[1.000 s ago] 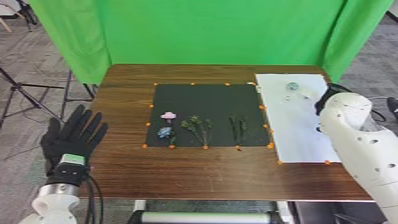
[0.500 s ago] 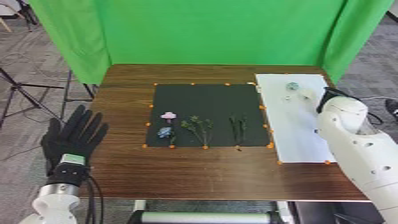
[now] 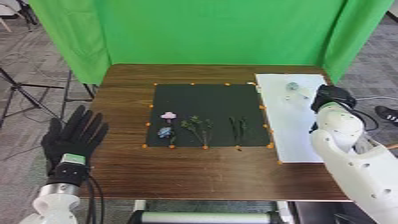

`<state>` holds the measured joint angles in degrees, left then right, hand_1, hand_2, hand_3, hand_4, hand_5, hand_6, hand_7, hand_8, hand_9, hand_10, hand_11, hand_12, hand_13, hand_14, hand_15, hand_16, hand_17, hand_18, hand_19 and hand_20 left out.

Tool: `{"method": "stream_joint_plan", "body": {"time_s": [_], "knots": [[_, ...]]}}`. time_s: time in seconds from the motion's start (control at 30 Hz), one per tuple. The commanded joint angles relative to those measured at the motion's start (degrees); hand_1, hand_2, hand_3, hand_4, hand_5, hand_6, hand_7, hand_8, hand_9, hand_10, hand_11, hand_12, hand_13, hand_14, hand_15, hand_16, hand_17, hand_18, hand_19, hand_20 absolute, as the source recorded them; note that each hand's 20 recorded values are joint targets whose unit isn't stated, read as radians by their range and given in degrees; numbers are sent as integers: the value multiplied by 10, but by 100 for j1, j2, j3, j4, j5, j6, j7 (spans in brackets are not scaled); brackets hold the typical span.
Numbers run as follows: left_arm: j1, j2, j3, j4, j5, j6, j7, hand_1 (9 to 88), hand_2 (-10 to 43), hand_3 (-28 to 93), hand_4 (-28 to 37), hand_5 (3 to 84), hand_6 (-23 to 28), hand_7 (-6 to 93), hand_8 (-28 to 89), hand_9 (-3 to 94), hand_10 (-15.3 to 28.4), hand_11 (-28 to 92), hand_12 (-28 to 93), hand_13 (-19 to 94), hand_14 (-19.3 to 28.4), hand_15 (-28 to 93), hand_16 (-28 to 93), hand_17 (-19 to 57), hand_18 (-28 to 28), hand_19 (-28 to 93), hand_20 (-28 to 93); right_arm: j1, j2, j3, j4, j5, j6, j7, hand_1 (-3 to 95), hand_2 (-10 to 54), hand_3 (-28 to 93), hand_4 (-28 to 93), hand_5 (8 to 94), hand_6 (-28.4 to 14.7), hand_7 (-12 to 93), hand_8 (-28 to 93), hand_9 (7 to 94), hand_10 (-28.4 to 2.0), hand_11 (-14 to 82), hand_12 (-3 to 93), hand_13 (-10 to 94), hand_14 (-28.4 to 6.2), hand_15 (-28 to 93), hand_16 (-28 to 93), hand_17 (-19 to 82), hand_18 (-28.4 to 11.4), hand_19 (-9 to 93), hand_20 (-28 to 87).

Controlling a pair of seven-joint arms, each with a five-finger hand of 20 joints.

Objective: Arrange flowers

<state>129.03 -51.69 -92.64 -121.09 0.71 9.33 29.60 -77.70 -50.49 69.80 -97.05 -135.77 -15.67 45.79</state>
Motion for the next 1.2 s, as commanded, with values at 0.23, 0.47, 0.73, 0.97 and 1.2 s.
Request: {"method": "stream_joint_plan", "body": {"time_s": [0.23, 0.47, 0.73, 0.97, 1.2], "knots": [[-24, 20, -4, 8, -18, 58, -138, 252, 128, 717, -283, 374, 69, 137, -93, 336, 124, 194, 114, 239, 135, 333, -69, -50, 134, 336, 102, 704, -1422, -620, -969, 938, 442, -1224, 643, -95, 734, -283, 737, -24, 348, 126, 844, -93, 157, 502, 770, -54, 496, 452, 411, -222, 853, 404], [-160, 24, 44, 66, 53, 57, -323, 254, 130, 714, -283, 376, 70, 137, -93, 336, 125, 195, 114, 239, 134, 334, -70, -49, 133, 335, 102, 784, -2214, -1203, -810, 1412, -140, -1275, 640, -95, 739, -282, 738, -25, 351, 122, 848, -92, 158, 495, 774, -53, 497, 443, 420, -221, 850, 405], [-260, 25, 82, 88, 185, 189, -510, 255, 132, 712, -283, 377, 70, 137, -93, 336, 124, 196, 113, 238, 134, 334, -69, -49, 134, 335, 102, 769, -2693, -1837, -313, 859, -98, -1323, 641, -95, 739, -282, 738, -25, 350, 122, 848, -93, 159, 495, 775, -53, 497, 443, 421, -221, 851, 406], [-396, 32, 217, 136, 193, 99, -545, 254, 137, 712, -283, 382, 71, 135, -93, 337, 124, 197, 113, 238, 135, 335, -70, -51, 135, 338, 103, 864, -2943, -2048, 85, 525, 309, -1350, 640, -95, 739, -282, 738, -26, 350, 119, 848, -94, 159, 494, 776, -51, 499, 442, 422, -220, 852, 406], [-454, 55, 231, 159, 157, 119, -521, 254, 138, 712, -283, 383, 71, 134, -92, 338, 124, 197, 112, 238, 134, 336, -70, -50, 134, 337, 101, 719, -3129, -1963, 230, 405, 289, -1354, 641, -95, 732, -283, 735, -26, 350, 109, 845, -94, 156, 485, 773, -52, 499, 443, 422, -219, 852, 404]]}}
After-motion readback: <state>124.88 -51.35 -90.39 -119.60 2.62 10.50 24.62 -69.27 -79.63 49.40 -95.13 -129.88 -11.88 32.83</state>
